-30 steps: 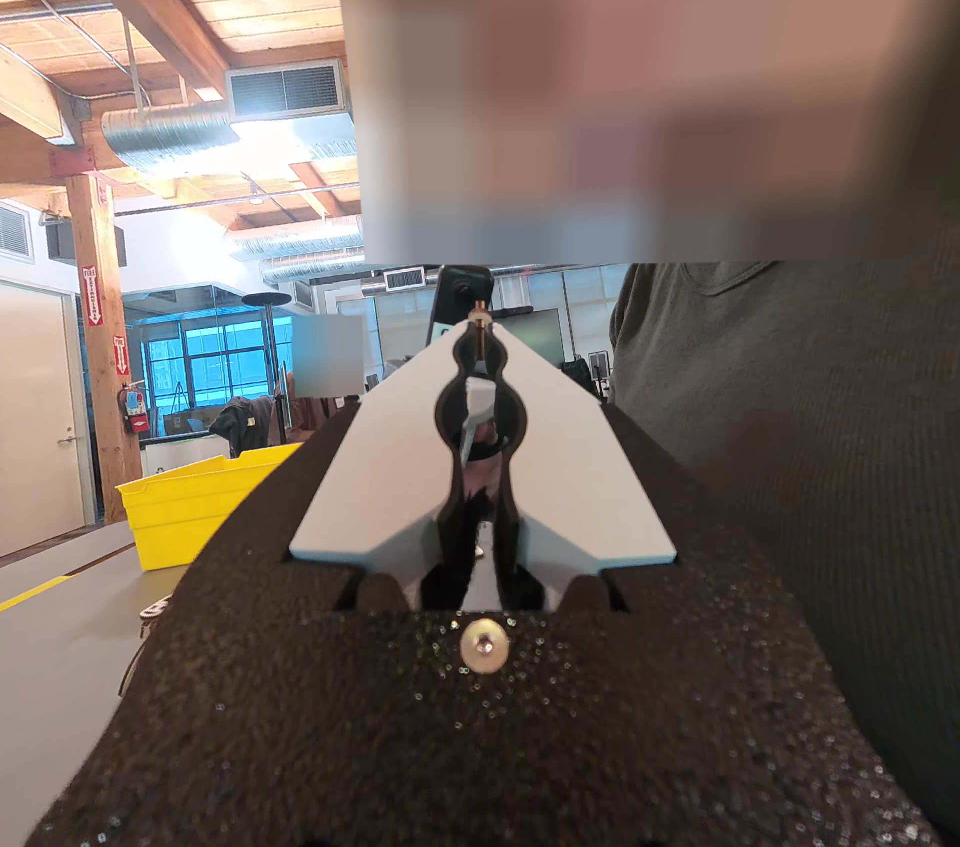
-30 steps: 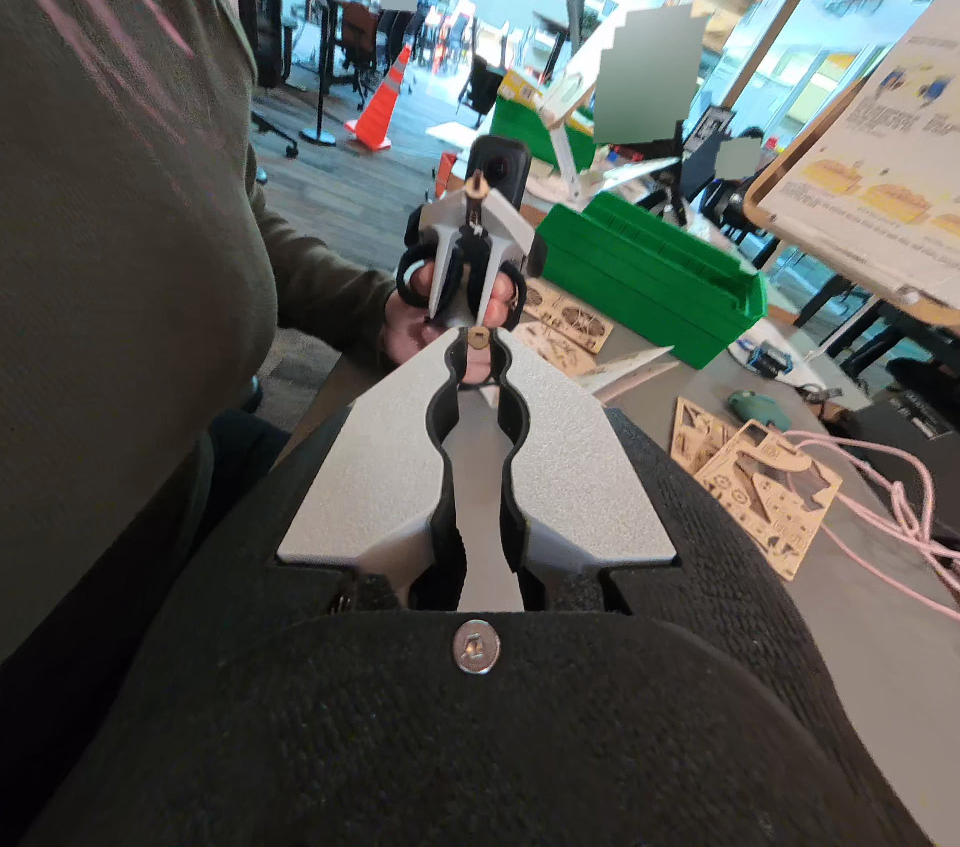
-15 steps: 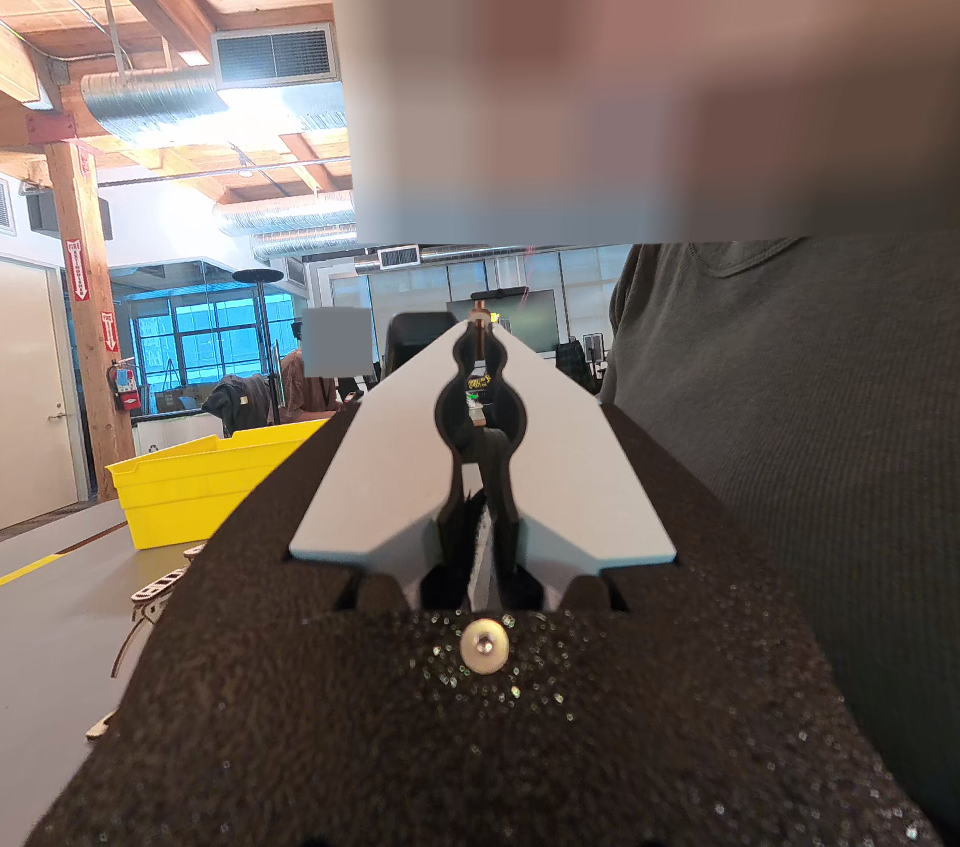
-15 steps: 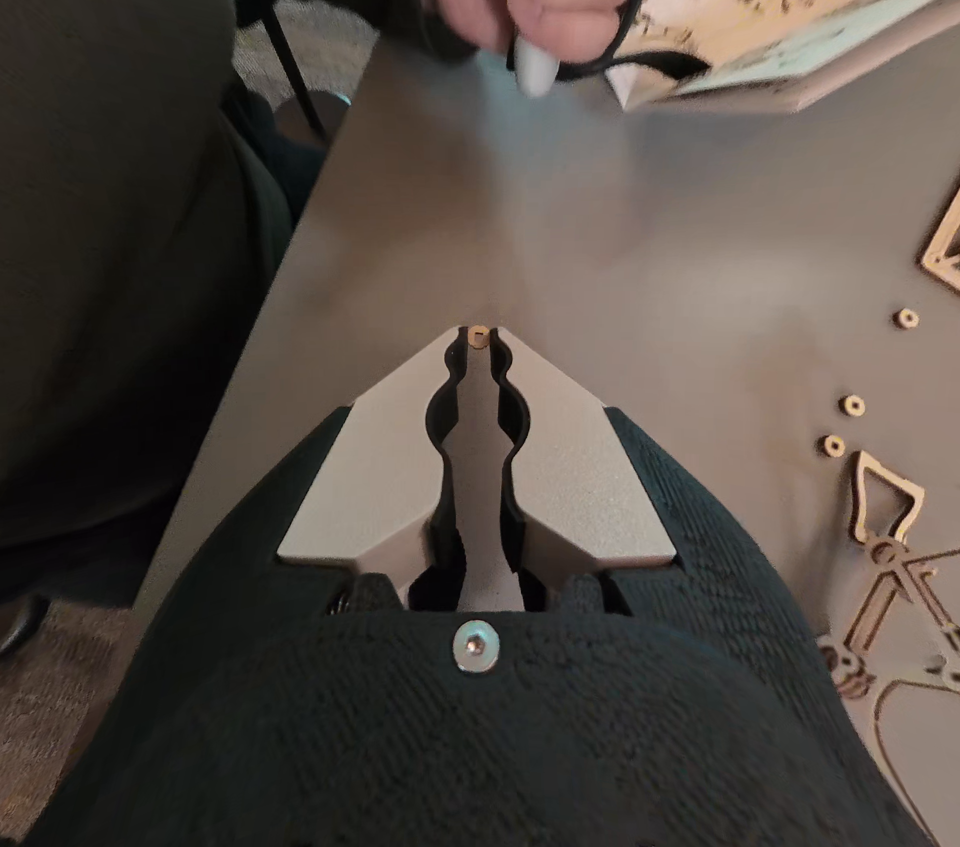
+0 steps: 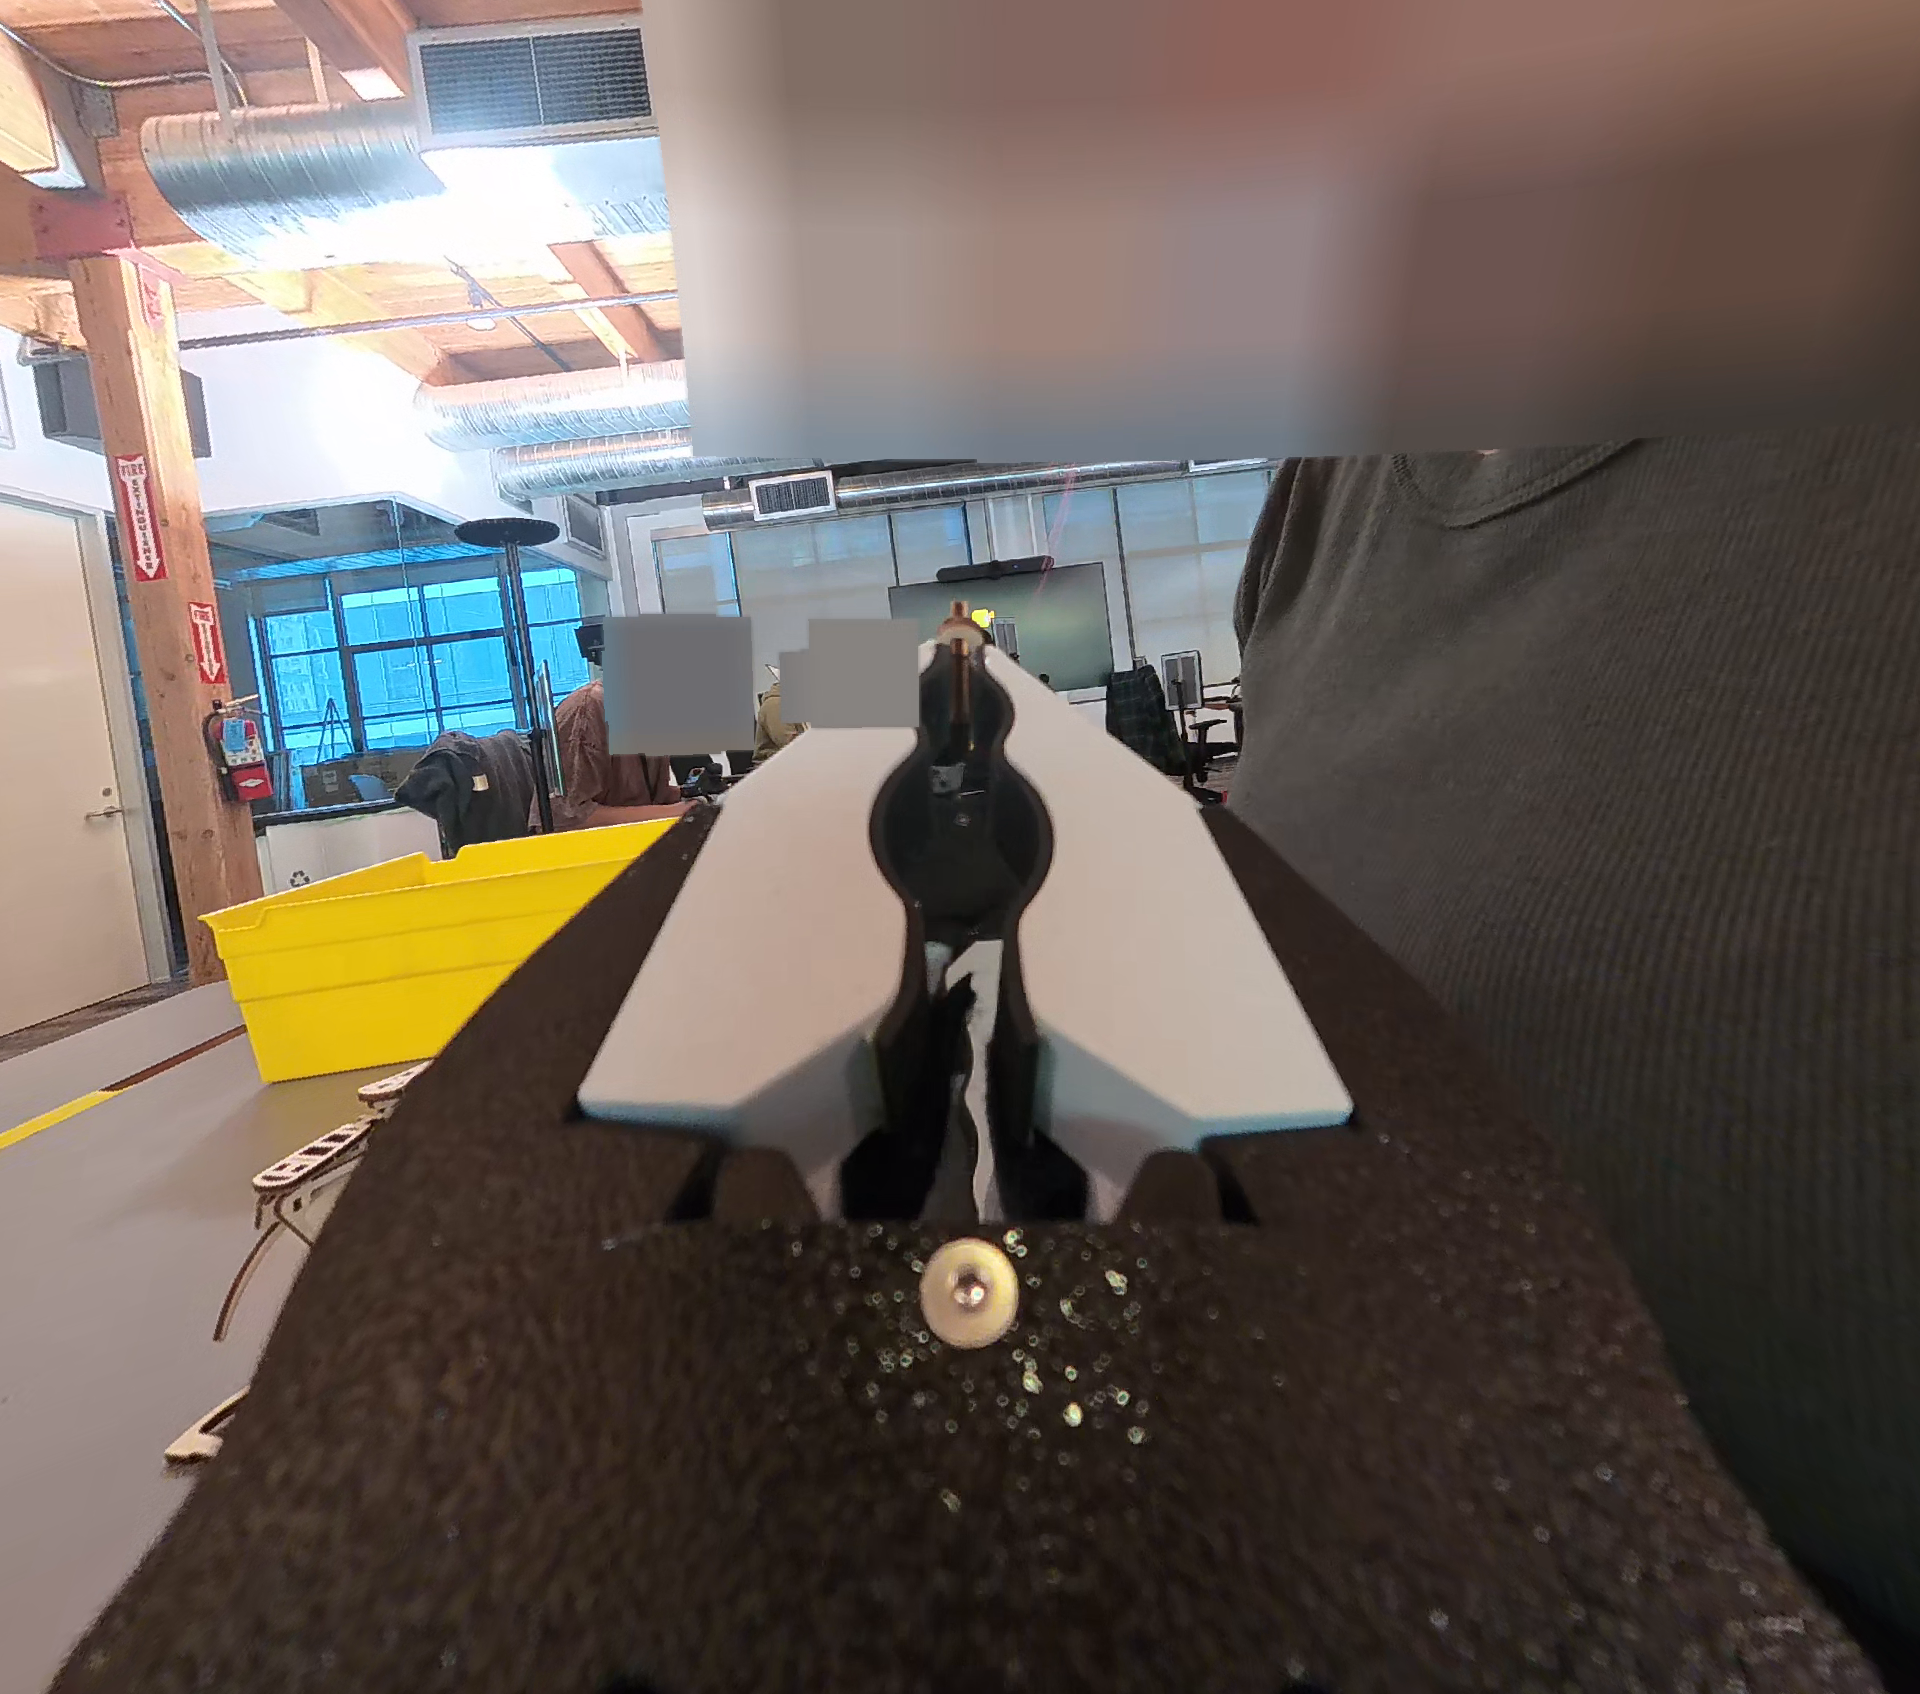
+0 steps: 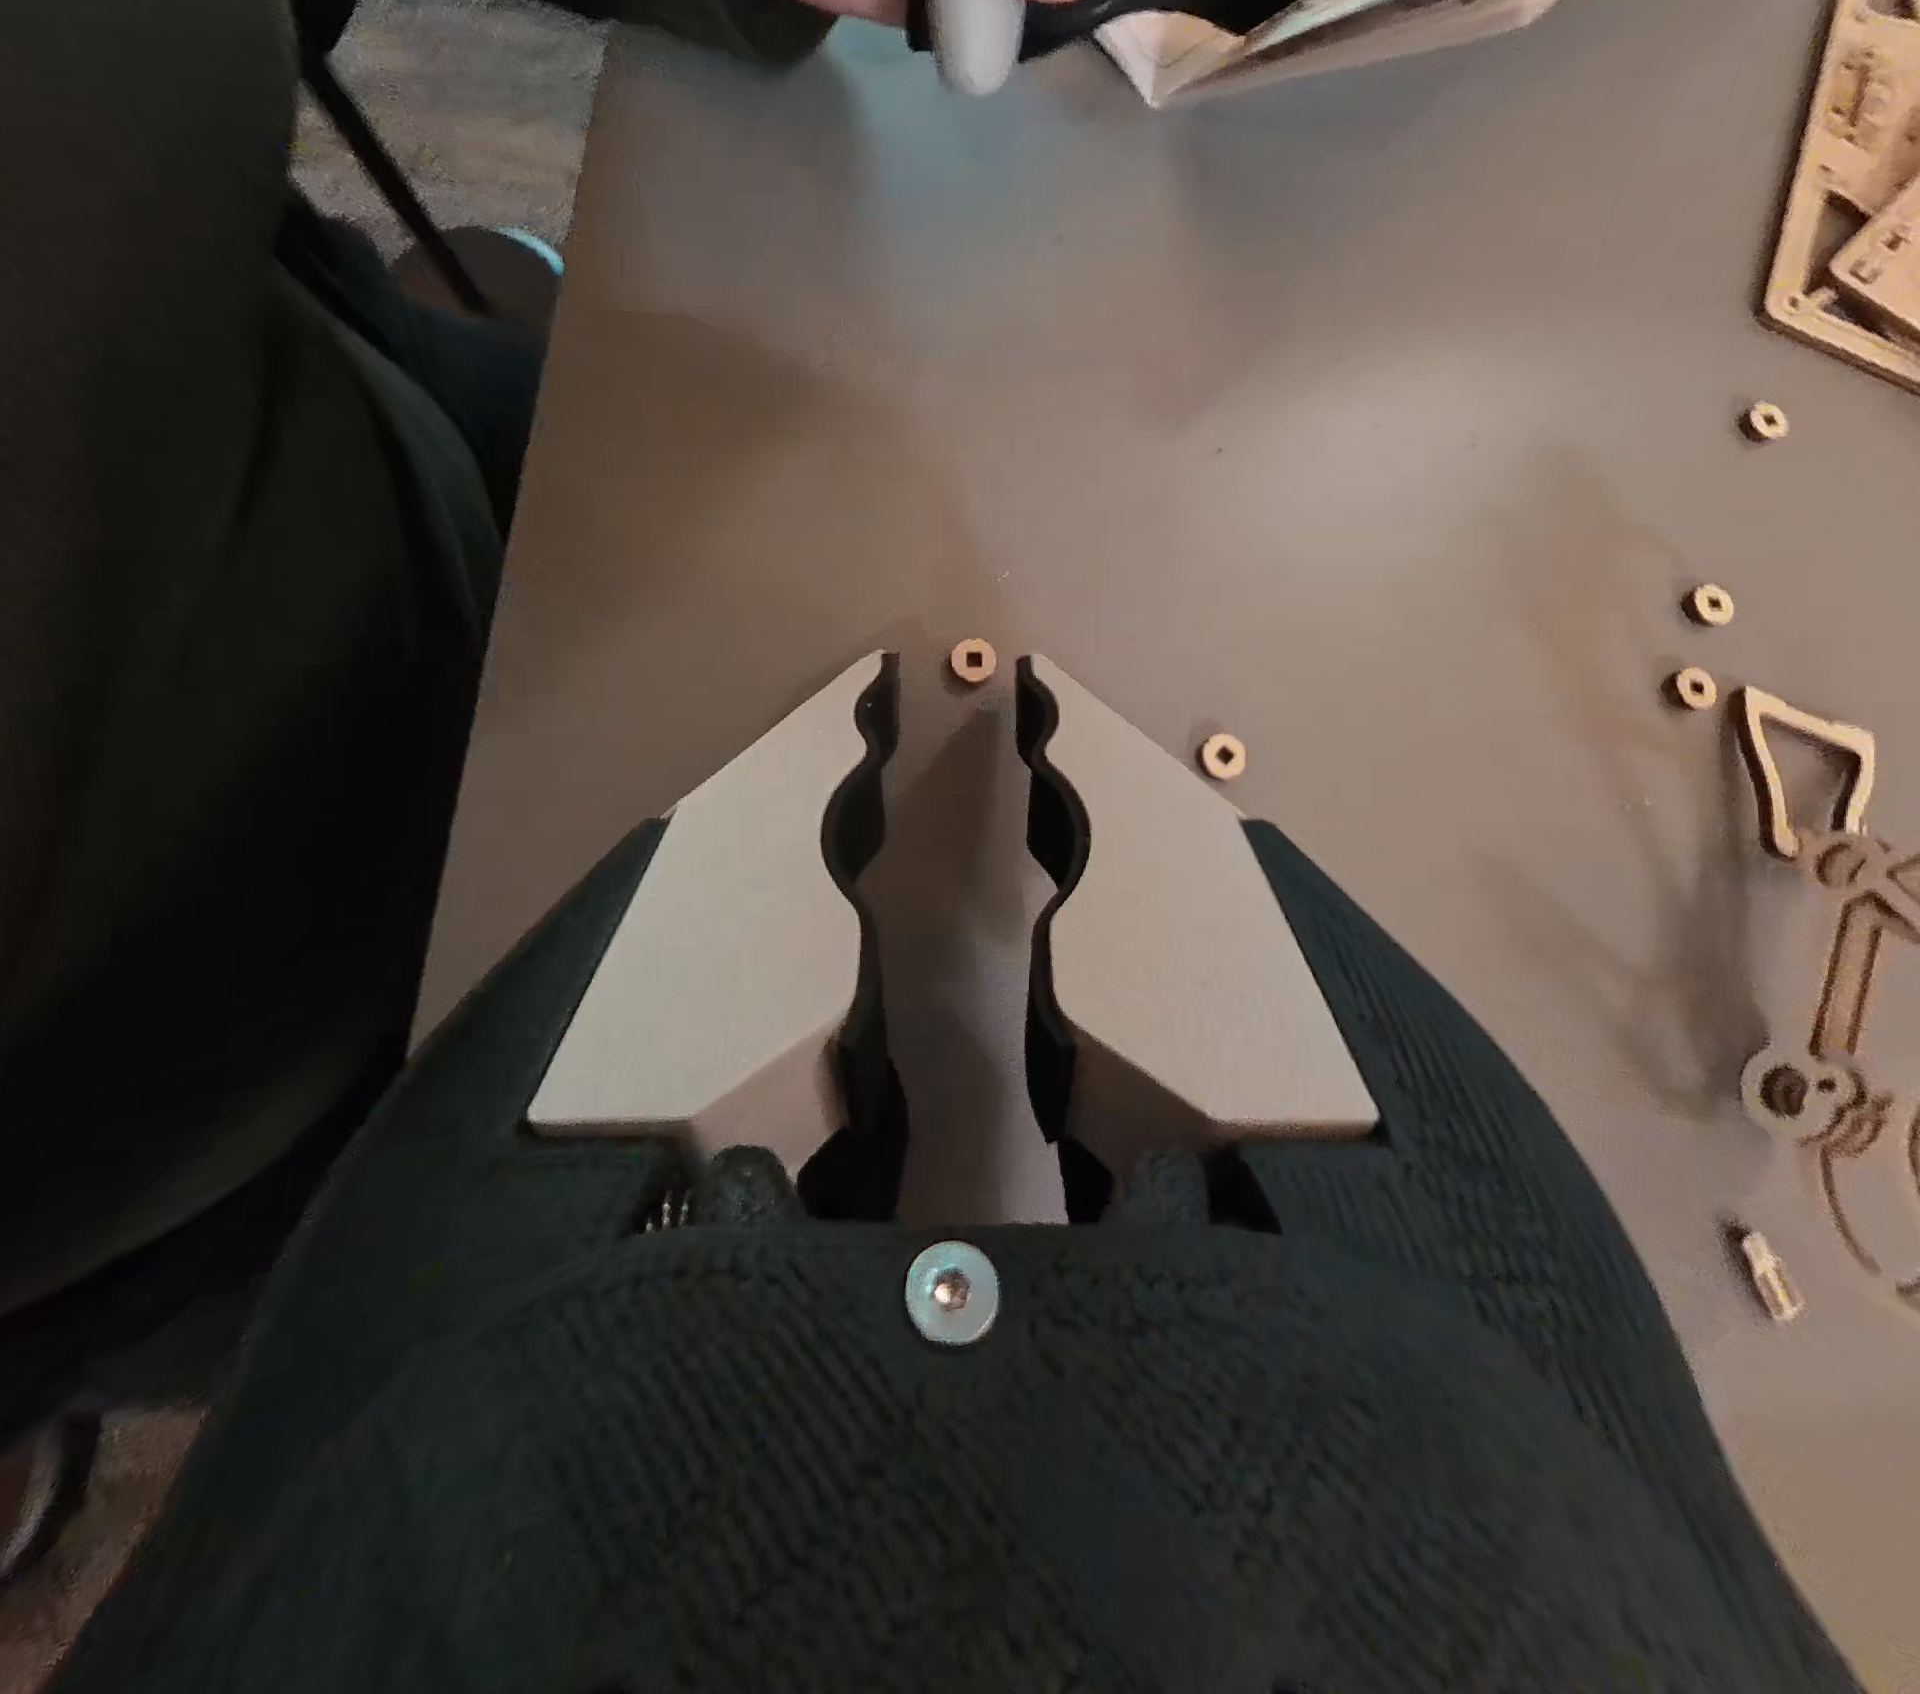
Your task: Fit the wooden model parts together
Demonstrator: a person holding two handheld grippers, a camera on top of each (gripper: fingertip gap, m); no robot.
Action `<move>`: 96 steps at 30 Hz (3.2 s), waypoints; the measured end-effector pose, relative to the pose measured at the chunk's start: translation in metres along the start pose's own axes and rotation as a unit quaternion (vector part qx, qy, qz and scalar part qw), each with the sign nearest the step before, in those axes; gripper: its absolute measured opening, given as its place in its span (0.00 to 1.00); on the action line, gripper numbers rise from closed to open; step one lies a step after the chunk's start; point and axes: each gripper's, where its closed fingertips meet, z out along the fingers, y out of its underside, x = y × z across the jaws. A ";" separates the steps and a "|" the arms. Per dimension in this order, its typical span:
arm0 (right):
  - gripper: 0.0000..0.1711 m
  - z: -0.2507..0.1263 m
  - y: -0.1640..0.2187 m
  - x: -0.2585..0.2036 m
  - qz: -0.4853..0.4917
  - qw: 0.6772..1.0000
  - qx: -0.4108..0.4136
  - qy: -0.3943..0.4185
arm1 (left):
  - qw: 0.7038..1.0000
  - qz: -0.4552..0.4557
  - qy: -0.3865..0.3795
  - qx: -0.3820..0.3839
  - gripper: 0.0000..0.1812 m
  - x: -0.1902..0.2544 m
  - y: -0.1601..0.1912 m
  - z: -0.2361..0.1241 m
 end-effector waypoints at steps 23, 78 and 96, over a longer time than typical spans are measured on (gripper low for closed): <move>0.09 -0.002 0.008 0.009 0.112 0.992 0.015 0.062 | 1.000 -0.007 0.008 -0.010 0.00 0.002 0.004 0.003; 0.03 -0.106 -0.121 0.007 -0.062 0.907 0.417 -0.025 | 0.994 -0.054 -0.071 -0.062 0.00 -0.019 0.038 0.019; 0.04 -0.104 -0.119 0.008 -0.052 0.908 0.413 -0.034 | 0.993 -0.055 -0.070 -0.073 0.00 -0.020 0.041 0.019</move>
